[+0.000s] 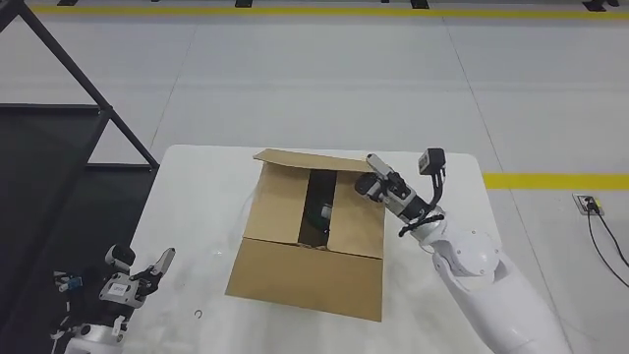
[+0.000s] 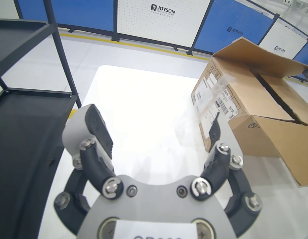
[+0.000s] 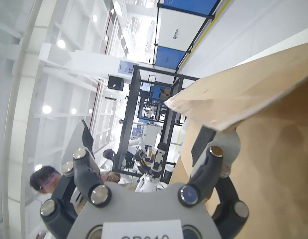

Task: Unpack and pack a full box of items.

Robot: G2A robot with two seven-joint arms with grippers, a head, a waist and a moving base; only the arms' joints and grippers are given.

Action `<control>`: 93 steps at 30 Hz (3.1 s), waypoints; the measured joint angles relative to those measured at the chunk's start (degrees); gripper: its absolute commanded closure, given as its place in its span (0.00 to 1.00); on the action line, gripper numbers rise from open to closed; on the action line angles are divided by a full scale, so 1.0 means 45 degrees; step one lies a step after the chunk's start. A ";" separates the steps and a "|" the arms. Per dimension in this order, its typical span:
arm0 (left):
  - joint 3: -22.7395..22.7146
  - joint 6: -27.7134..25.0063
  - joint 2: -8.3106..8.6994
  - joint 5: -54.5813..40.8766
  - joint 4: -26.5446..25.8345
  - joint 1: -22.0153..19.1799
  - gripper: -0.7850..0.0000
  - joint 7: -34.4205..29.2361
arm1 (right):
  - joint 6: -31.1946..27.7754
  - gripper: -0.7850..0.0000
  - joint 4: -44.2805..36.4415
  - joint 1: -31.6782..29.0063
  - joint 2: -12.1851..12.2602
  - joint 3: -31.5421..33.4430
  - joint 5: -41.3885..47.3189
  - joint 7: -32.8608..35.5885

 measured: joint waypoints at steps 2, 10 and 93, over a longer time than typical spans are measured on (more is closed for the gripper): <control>0.0000 0.0000 0.0000 0.0000 0.0000 0.0000 0.00 0.0000 | 0.0328 0.00 0.0337 0.0399 -0.0126 -0.0069 0.0492 -0.0005; 0.0000 0.0000 0.0000 0.0000 0.0000 0.0000 0.00 0.0000 | 0.0713 0.00 0.1773 0.1948 -0.0754 -0.0539 0.0579 -0.2850; -0.0969 -0.0113 0.0075 0.0160 0.0199 -0.0308 0.00 -0.0223 | 0.1559 0.00 0.3546 0.3782 -0.2598 -0.1359 -0.4293 0.6023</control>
